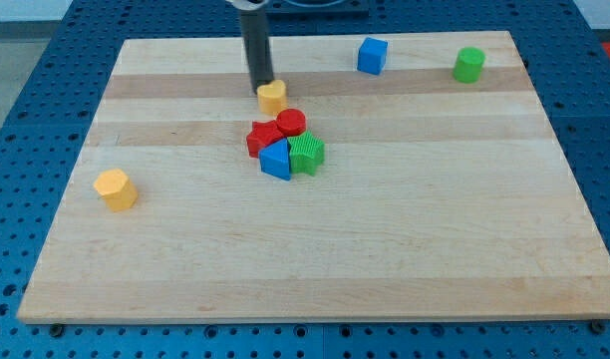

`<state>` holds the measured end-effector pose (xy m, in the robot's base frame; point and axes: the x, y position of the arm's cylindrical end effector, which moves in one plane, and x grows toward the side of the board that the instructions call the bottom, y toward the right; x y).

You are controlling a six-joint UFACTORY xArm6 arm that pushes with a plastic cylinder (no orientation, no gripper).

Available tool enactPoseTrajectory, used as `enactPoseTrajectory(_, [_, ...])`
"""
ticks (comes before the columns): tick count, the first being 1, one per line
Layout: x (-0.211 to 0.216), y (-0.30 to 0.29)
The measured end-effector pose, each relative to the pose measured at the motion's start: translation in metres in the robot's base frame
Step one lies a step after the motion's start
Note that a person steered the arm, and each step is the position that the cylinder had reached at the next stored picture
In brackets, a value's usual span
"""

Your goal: Push the heart to the right of the red circle

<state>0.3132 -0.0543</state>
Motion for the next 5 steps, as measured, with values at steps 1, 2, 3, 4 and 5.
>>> enactPoseTrajectory(1, [0.014, 0.061])
enactPoseTrajectory(2, [0.015, 0.070])
enactPoseTrajectory(3, [0.013, 0.070])
enactPoseTrajectory(4, [-0.017, 0.047])
enactPoseTrajectory(5, [-0.029, 0.004])
